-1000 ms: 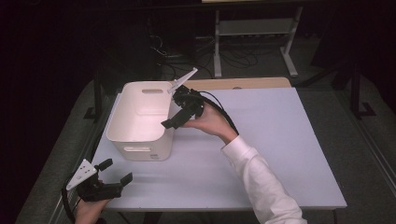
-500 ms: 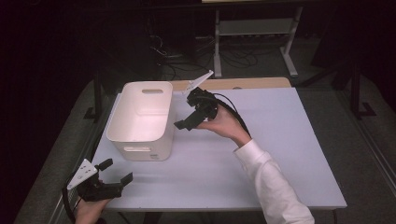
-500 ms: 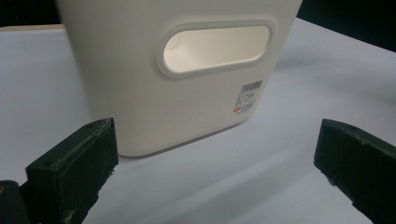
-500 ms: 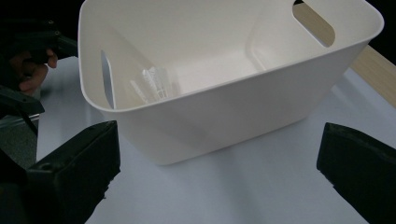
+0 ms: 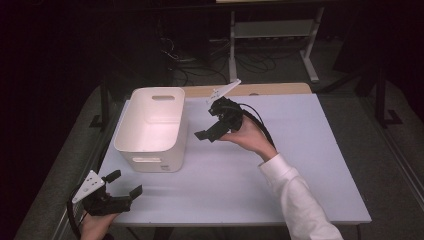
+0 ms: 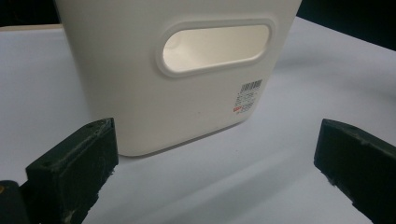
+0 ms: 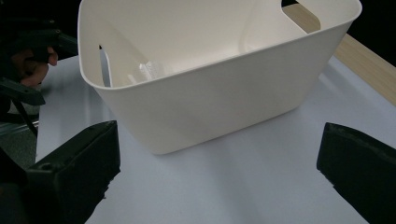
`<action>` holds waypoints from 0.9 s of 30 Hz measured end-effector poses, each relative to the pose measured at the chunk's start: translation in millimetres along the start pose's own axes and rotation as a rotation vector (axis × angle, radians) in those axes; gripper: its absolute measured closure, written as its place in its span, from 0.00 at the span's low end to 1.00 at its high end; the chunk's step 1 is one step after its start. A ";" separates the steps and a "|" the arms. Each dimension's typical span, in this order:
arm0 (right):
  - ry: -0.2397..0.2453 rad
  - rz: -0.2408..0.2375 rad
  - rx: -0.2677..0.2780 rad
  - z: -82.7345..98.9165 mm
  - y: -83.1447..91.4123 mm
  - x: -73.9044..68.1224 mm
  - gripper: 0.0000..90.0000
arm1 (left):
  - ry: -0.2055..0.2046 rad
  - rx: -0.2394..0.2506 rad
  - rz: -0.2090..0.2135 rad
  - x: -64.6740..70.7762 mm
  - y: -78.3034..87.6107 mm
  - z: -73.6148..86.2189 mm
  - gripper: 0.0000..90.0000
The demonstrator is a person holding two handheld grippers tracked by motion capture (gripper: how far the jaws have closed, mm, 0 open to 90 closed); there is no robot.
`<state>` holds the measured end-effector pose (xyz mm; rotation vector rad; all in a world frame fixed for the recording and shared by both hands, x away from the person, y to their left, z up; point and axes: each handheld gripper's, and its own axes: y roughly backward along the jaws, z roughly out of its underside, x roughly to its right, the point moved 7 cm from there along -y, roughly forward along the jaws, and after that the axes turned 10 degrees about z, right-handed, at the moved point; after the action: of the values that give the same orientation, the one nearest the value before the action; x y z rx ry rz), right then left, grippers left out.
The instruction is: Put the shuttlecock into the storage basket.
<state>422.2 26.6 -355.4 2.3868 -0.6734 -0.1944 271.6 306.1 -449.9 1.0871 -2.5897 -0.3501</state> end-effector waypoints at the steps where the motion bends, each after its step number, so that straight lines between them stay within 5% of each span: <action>1: 0.000 0.000 0.000 0.0 0.0 0.0 0.00 | 0.000 0.000 0.000 0.0 0.0 0.0 0.00; 4: -0.015 0.002 -0.019 4.9 1.3 -1.4 0.00 | -0.002 0.005 0.000 0.0 -0.1 -0.2 0.00; 7: 0.024 0.017 -0.015 11.2 3.3 1.0 0.00 | -0.003 0.000 -0.001 -0.6 0.0 0.2 0.00; 27: -0.027 0.025 -0.002 47.3 13.9 9.0 0.00 | 0.002 0.002 -0.004 0.3 -0.5 0.1 0.00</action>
<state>409.9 -13.1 -383.5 2.3771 -0.7146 -0.2173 271.7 305.6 -450.2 1.0928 -2.5871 -0.3469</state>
